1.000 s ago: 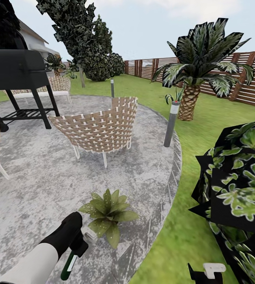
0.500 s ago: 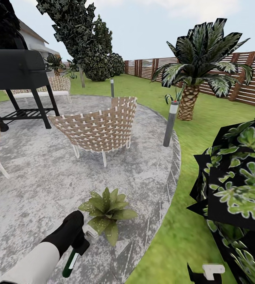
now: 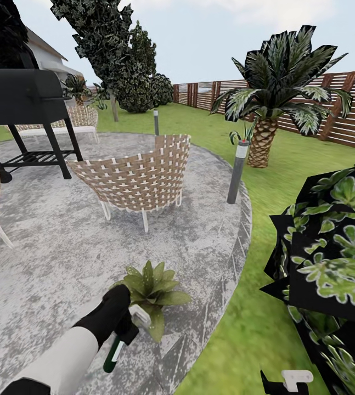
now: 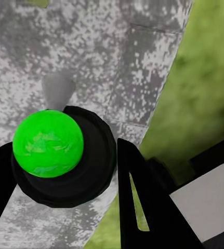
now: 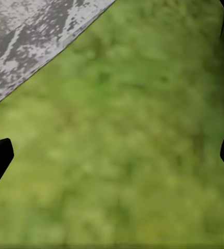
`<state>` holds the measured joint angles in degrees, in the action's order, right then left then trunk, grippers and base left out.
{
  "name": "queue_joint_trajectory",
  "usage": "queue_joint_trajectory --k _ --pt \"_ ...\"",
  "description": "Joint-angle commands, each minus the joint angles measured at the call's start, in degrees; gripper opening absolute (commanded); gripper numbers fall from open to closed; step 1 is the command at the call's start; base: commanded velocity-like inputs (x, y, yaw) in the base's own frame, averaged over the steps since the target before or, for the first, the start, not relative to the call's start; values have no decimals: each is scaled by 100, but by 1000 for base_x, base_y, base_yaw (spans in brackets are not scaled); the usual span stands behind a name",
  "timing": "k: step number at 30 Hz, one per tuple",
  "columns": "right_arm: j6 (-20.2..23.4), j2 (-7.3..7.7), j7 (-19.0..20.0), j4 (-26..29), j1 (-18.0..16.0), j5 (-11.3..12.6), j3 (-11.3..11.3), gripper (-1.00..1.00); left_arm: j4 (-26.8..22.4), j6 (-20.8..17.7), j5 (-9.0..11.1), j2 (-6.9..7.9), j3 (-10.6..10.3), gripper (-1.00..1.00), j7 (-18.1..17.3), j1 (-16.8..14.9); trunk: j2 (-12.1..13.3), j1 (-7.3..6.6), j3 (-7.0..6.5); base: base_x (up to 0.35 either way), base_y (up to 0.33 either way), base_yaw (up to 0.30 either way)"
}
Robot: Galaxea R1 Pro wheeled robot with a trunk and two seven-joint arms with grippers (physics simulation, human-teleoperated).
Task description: Pick up the pesticide atomizer in the garden and spray insectifuge to fully cover both potted plants in the garden.
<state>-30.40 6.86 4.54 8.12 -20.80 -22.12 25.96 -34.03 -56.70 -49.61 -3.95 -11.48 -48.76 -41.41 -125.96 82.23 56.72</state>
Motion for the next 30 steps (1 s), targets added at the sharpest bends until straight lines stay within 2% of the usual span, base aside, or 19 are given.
queue_joint_trajectory --k 1,3,5,8,10,14,16,18,20,25,28,30 --pt "-19 2 47 -3 -3 -11 49 100 2 -9 -68 -1 -57 -100 -60 2 -2 -1 5 0 0 0" --pt "-19 0 47 -3 -3 -11 49 100 16 6 -65 4 -262 -100 -69 43 -2 -1 5 0 0 0" --pt "-19 3 47 -3 -3 -11 49 100 18 56 -54 25 -363 -100 -77 71 -2 -1 5 0 0 0" --pt "-19 0 48 -3 -3 -11 49 100 15 70 -41 8 -391 -100 -181 28 -2 -1 5 0 0 0" --pt "-19 2 48 -3 -3 -11 49 100 -61 71 -74 -14 -402 -100 -647 -18 -2 -1 5 0 0 0" --pt "-19 0 47 -3 -3 -11 49 100 -58 75 -107 -15 -418 -100 -788 -82 -2 -1 5 0 0 0" --pt "-19 1 47 -3 -3 -11 49 100 -22 73 -174 -11 -584 -100 -805 -68 -2 -1 5 0 0 0" --pt "-19 2 47 -3 -3 -11 49 100 0 71 -197 -3 -906 -100 -816 -32 -2 -1 5 0 0 0" --pt "-19 2 49 -3 -3 -11 49 100 11 80 -184 2 -1039 -100 -823 -21 -2 -1 5 0 0 0" --pt "-19 2 49 -3 -3 -11 49 100 27 98 -148 36 -1097 -100 -1000 9 -2 -1 5 0 0 0" --pt "-19 1 49 -3 -3 -11 49 100 25 110 -177 50 -1113 -100 -1390 10 -2 -1 5 0 0 0" --pt "-19 0 48 -3 -3 -11 49 100 19 113 -192 58 -1133 -100 -1503 10 -2 -1 5 0 0 0"
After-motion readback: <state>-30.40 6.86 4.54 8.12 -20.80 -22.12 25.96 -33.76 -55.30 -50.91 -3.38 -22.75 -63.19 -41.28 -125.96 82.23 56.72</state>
